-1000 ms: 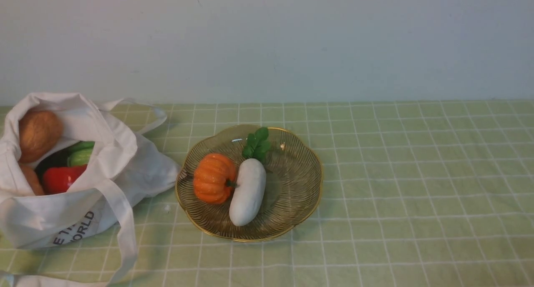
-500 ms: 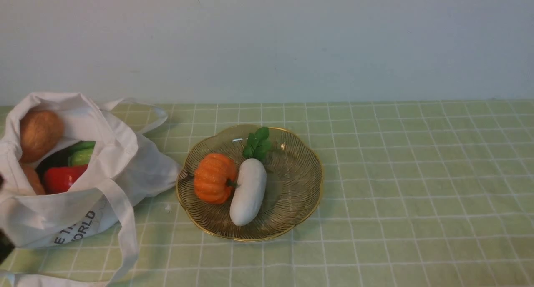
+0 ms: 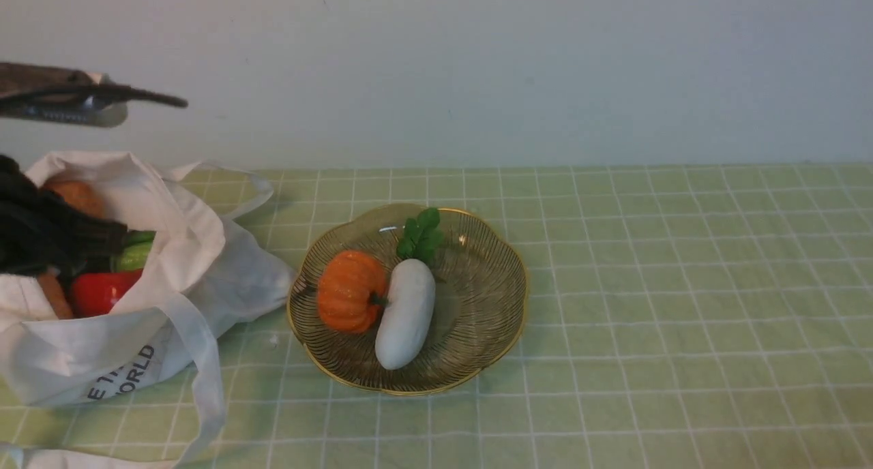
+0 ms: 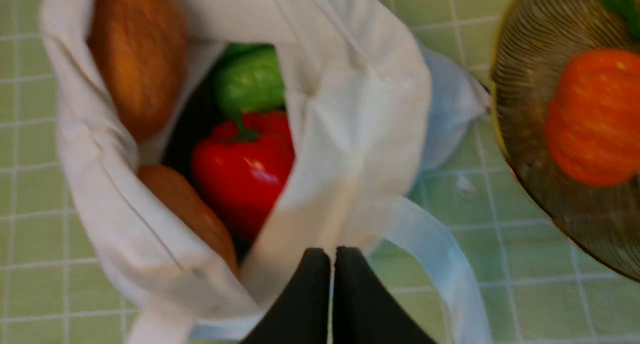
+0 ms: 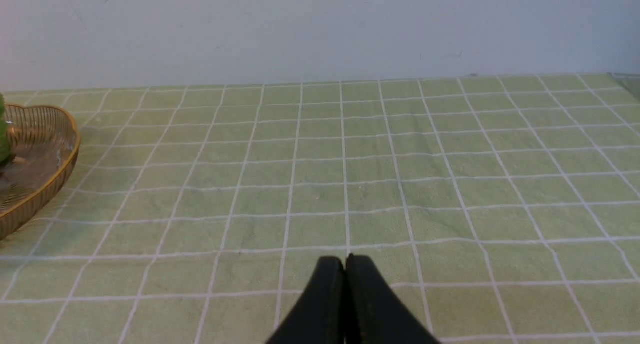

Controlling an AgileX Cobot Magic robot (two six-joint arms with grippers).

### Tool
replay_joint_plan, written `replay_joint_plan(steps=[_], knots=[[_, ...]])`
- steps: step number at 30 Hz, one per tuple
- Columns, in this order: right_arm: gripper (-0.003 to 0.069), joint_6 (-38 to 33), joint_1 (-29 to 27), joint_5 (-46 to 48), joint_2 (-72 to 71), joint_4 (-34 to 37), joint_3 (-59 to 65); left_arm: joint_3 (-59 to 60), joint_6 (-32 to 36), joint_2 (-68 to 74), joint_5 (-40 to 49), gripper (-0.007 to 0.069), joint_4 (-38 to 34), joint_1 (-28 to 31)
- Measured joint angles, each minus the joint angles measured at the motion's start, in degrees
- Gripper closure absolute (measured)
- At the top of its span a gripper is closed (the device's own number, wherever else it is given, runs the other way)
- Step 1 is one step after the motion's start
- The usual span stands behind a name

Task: Take vegetables from bag on green coffee tablecloth place on plate.
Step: 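Reach into the cloth bag and grasp the potato inside with the left gripper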

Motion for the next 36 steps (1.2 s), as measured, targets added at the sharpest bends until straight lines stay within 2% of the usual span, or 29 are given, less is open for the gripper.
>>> replay_joint_plan(steps=[2, 8, 16, 20, 21, 23, 26, 27, 29, 33, 36], knots=[[0.0673, 0.00, 0.00, 0.00, 0.00, 0.00, 0.00, -4.75, -1.64, 5.26, 1.60, 0.0629, 2.69, 0.72], [0.0673, 0.00, 0.00, 0.00, 0.00, 0.00, 0.00, -14.87, -2.08, 18.21, 5.37, 0.0629, 4.21, 4.62], [0.0673, 0.00, 0.00, 0.00, 0.00, 0.00, 0.00, -18.97, 0.04, 26.38, 2.23, 0.0614, 9.85, 4.98], [0.0673, 0.00, 0.00, 0.00, 0.00, 0.00, 0.00, -18.97, 0.04, 28.28, -1.28, 0.0524, 13.86, 4.98], [0.0673, 0.00, 0.00, 0.00, 0.00, 0.00, 0.00, -19.01, 0.04, 28.95, -2.24, 0.0474, 14.54, 4.98], [0.0673, 0.00, 0.00, 0.00, 0.00, 0.00, 0.00, -19.01, 0.04, 29.52, -2.79, 0.0424, 14.92, 4.98], [0.0673, 0.00, 0.00, 0.00, 0.00, 0.00, 0.00, -19.02, 0.04, 31.09, -3.01, 0.0263, 15.50, 4.98], [0.0673, 0.00, 0.00, 0.00, 0.00, 0.00, 0.00, -19.02, 0.04, 31.18, -3.01, 0.0254, 15.50, 4.98], [0.0673, 0.00, 0.00, 0.00, 0.00, 0.00, 0.00, -19.02, 0.04, 32.10, -3.13, 0.0158, 16.11, 4.98], [0.0673, 0.00, 0.00, 0.00, 0.00, 0.00, 0.00, -19.02, 0.04, 33.45, -4.07, 0.0048, 19.29, 4.98], [0.0673, 0.00, 0.00, 0.00, 0.00, 0.00, 0.00, -19.02, -0.31, 33.95, -4.20, 0.0026, 22.14, 4.98]])
